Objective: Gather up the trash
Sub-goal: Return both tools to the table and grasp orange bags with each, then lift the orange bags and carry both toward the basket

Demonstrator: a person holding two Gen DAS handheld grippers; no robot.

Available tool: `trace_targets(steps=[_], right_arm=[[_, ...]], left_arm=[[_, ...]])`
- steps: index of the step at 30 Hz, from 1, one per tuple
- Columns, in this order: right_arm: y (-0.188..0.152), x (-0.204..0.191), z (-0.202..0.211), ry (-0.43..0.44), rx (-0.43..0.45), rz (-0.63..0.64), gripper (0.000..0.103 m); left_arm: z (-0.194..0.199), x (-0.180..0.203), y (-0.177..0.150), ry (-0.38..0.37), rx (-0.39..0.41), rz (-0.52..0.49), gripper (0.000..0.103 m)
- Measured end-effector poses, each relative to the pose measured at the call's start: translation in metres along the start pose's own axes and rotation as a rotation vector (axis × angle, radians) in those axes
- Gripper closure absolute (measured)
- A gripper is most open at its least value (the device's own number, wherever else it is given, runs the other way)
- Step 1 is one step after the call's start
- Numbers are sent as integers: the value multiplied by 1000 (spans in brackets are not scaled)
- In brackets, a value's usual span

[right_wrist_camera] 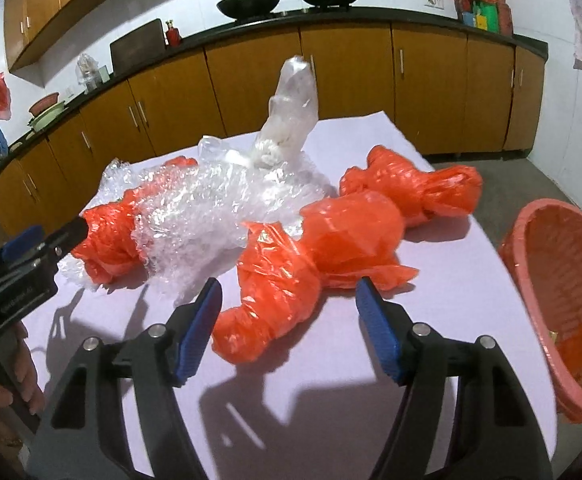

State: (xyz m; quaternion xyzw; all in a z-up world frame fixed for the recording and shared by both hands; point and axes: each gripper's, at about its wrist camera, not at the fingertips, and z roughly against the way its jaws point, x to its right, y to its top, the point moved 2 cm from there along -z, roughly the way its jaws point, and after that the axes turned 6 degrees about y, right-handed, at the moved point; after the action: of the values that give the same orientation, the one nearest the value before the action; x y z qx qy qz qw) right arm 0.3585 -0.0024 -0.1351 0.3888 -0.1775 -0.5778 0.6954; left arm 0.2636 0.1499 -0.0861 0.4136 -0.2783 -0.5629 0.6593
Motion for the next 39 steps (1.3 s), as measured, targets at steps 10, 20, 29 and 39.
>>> trace_targets(steps=[10,20,29,39], right_arm=[[-8,6,-29,16,-95,-45,64],[-13,7,-17,31,-90,-30,72],[-13,10,11,30,-47,2,73],[-8,12,56,23,33,40,73]], left_arm=[[-34,7,-6,-33,-105,-43,8],[-27,9,-8,-93,-122,-45,56],[5,-2,-1,-98,-68,-9,68],[56,-10,20,-116,21,54,68]])
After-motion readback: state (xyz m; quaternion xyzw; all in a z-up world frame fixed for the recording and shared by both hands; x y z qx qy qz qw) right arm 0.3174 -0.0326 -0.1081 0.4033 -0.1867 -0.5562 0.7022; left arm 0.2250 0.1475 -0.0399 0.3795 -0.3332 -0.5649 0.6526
